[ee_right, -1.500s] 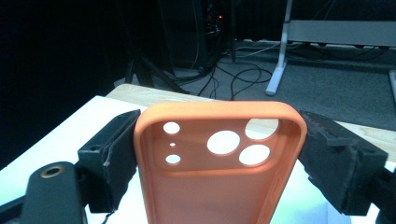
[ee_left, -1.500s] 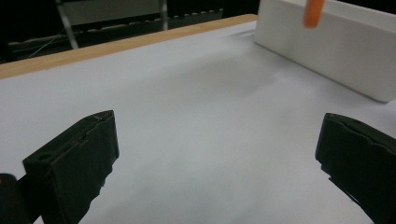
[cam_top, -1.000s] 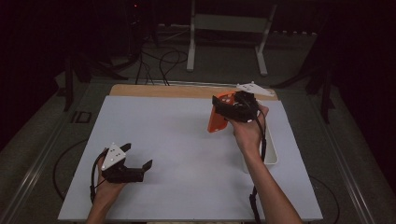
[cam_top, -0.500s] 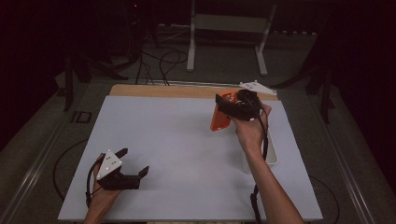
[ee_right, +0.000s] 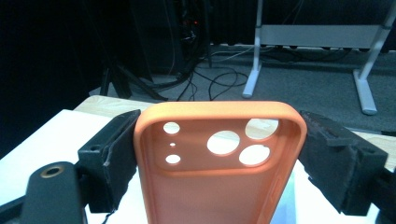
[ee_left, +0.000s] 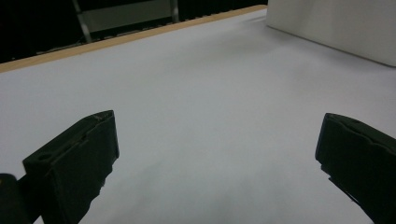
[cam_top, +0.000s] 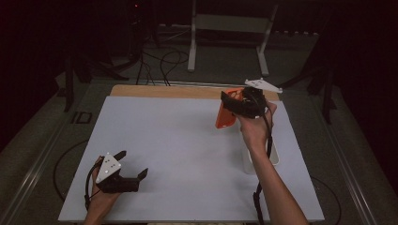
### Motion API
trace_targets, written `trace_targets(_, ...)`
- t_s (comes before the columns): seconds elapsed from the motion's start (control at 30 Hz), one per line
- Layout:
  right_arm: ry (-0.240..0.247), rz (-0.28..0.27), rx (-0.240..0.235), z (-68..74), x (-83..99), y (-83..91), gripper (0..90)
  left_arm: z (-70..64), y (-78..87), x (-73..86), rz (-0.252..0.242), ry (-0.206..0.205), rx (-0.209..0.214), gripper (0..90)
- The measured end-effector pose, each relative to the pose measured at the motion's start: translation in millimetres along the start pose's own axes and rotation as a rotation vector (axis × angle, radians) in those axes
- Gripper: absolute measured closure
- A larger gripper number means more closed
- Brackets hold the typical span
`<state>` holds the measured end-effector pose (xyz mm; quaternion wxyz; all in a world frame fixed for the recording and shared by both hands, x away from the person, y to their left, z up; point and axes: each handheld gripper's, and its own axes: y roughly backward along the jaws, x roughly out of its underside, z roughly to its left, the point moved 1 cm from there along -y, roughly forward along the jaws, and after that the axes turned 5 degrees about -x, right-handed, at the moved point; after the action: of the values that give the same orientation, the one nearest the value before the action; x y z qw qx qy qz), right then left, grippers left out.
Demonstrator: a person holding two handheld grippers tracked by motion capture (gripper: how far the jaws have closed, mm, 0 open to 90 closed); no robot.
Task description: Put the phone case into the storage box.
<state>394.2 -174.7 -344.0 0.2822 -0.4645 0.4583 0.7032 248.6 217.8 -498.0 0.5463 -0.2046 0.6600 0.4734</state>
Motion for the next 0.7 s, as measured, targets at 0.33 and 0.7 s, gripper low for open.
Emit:
trace_targets(0.33,-0.007,0.000,0.025,-8.4,-3.7,-0.9,16.8,-0.4,-1.3,0.8,0.009,0.002,-0.004,0.3)
trace_targets(0.7,-0.003,-0.002,0.055,-16.0,-10.2,-1.9,16.9,-2.3,-2.3,0.8,0.013,-0.005,-0.004,0.3)
